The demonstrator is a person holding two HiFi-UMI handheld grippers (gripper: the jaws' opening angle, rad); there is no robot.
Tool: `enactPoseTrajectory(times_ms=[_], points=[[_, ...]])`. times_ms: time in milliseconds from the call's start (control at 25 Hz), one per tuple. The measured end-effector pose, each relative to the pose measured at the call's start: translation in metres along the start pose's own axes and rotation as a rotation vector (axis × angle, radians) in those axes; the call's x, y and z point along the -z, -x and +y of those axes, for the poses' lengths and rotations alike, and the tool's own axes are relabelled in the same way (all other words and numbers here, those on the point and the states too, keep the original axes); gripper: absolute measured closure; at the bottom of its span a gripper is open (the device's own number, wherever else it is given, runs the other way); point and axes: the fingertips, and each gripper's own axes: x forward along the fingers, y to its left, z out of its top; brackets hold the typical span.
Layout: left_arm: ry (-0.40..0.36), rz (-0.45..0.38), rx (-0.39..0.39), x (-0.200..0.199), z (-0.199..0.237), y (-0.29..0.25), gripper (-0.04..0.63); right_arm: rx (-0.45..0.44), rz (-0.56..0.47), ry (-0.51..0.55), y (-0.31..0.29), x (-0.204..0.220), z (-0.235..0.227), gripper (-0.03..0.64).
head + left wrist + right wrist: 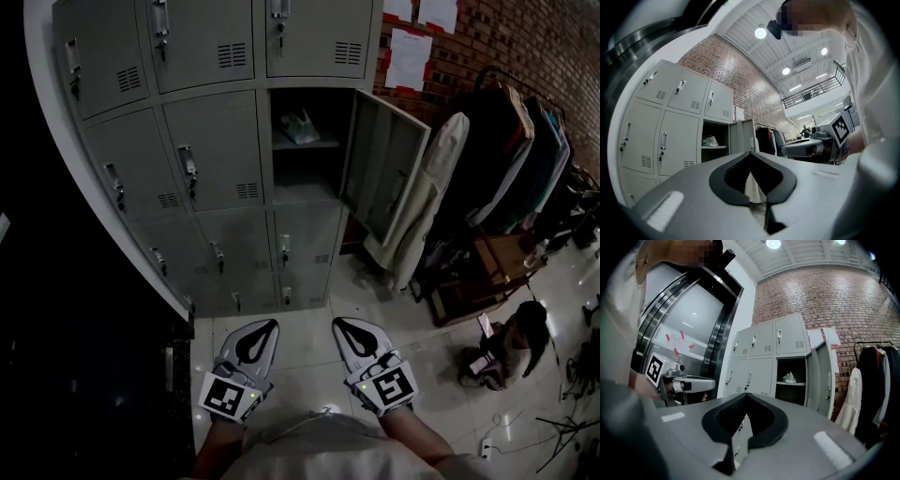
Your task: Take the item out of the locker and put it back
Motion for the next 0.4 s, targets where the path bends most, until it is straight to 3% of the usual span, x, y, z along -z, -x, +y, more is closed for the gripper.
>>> enactPoseTrajectory(times_ms=[400], points=[[0.004,0.008,0.000,0.0040,0.0021,-0.0036,0.617,0.004,0.002,0.000,-0.0043,0.0014,-0.0049,0.618]])
